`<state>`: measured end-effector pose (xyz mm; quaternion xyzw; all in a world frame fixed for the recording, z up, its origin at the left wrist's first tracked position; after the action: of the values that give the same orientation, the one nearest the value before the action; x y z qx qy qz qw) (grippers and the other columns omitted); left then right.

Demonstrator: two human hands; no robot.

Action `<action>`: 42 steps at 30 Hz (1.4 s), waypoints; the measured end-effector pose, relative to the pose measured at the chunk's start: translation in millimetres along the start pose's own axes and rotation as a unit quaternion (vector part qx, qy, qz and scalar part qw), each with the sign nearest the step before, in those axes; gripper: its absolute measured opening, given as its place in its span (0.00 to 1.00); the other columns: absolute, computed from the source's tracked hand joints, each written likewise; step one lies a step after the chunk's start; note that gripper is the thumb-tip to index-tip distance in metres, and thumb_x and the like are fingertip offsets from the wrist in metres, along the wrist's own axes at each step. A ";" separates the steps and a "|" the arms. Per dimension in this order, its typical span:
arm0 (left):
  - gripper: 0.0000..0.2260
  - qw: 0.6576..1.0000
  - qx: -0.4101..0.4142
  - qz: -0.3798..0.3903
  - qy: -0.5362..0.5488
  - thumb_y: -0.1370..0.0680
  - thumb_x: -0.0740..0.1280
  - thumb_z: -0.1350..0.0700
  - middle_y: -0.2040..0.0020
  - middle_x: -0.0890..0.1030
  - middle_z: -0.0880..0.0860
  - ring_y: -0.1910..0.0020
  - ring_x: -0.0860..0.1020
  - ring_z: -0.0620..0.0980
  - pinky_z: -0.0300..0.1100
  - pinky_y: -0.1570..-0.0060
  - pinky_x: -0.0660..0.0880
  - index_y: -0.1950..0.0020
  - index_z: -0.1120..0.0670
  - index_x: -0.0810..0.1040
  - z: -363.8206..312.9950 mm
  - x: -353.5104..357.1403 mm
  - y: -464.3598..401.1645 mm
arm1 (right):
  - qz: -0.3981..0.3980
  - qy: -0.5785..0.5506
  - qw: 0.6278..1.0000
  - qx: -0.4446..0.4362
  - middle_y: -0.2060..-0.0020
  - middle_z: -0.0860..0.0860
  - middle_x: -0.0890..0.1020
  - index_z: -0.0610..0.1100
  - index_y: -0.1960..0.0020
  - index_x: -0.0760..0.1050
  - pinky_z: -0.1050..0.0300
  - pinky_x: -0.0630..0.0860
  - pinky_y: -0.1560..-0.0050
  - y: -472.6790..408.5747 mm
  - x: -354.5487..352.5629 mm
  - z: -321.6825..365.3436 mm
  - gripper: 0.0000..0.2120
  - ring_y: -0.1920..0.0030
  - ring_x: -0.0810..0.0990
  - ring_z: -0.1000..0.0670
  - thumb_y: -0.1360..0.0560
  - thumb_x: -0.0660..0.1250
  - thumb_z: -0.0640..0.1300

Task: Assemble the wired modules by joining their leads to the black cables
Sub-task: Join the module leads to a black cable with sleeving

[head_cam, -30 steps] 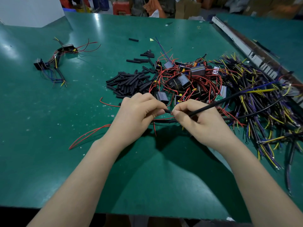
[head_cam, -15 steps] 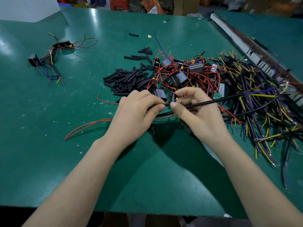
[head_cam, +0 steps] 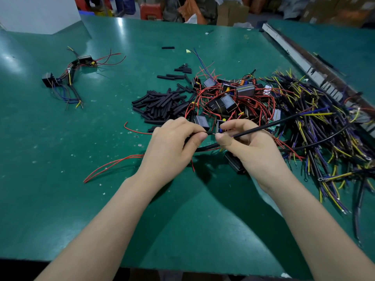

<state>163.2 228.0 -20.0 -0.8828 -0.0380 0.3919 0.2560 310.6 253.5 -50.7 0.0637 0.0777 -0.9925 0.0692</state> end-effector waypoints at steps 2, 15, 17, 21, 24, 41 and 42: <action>0.12 1.000 0.000 0.003 0.004 0.23 0.62 0.50 0.57 0.74 0.45 0.53 0.76 0.54 0.57 0.52 0.72 0.49 0.54 0.82 -0.6 1.4 -0.3 | -0.005 -0.008 1.000 0.003 0.65 0.54 0.81 0.51 0.51 0.77 0.63 0.75 0.57 -0.1 -1.1 -0.6 0.09 0.61 0.79 0.54 0.27 0.72 0.40; 0.08 0.999 0.014 -0.022 0.020 0.23 0.65 0.55 0.58 0.79 0.52 0.57 0.77 0.51 0.42 0.56 0.71 0.51 0.57 0.82 -1.3 -4.0 -0.3 | -0.014 -0.031 0.999 0.033 0.65 0.48 0.81 0.49 0.52 0.77 0.70 0.71 0.67 -2.7 -9.2 -3.3 0.06 0.65 0.78 0.57 0.27 0.72 0.44; 0.08 1.000 0.016 -0.011 0.024 0.22 0.66 0.56 0.58 0.78 0.52 0.58 0.76 0.50 0.40 0.56 0.70 0.51 0.57 0.82 -1.9 -1.7 -0.2 | -0.014 -0.024 0.999 0.031 0.63 0.44 0.80 0.49 0.51 0.78 0.70 0.71 0.66 -2.2 -9.7 -3.3 0.06 0.64 0.78 0.56 0.26 0.72 0.42; 0.09 0.999 0.017 0.017 0.034 0.22 0.65 0.53 0.57 0.78 0.50 0.57 0.76 0.48 0.44 0.54 0.72 0.50 0.55 0.83 -3.9 5.7 0.6 | -0.009 -0.017 1.000 0.013 0.66 0.51 0.80 0.49 0.51 0.77 0.70 0.71 0.65 -1.1 -6.3 1.5 0.07 0.63 0.76 0.55 0.26 0.71 0.39; 0.11 0.999 0.013 0.014 0.042 0.22 0.64 0.51 0.57 0.78 0.49 0.57 0.76 0.48 0.46 0.55 0.73 0.49 0.55 0.83 -3.1 3.8 0.5 | -0.002 -0.002 1.000 0.011 0.65 0.48 0.79 0.50 0.51 0.76 0.69 0.70 0.65 -0.2 -3.5 2.5 0.06 0.62 0.75 0.52 0.25 0.70 0.41; 0.05 0.999 -0.039 0.011 0.014 0.23 0.68 0.53 0.58 0.80 0.49 0.59 0.75 0.46 0.38 0.55 0.69 0.52 0.52 0.82 15.4 -3.5 0.7 | -0.121 -0.080 0.988 0.047 0.63 0.50 0.83 0.51 0.52 0.75 0.63 0.67 0.69 -2.6 -35.9 -3.1 0.07 0.69 0.75 0.58 0.26 0.72 0.44; 0.05 0.999 -0.038 0.010 0.013 0.23 0.68 0.53 0.57 0.80 0.49 0.58 0.76 0.45 0.37 0.55 0.69 0.51 0.52 0.82 14.7 -4.1 0.5 | -0.122 -0.085 0.988 0.047 0.63 0.50 0.83 0.51 0.52 0.75 0.64 0.67 0.69 -2.5 -36.2 -2.8 0.07 0.69 0.74 0.58 0.26 0.72 0.44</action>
<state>149.8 232.7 -25.8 -0.8975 -0.0407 0.3809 0.2185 346.2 261.0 -48.1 -0.0276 0.0320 -0.9979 -0.0493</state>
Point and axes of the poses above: each hand's wrist, its own y-axis away from the middle knuckle, its own x-axis out of the palm, z = x × y, the point moved 10 cm from there along -y, towards the middle knuckle
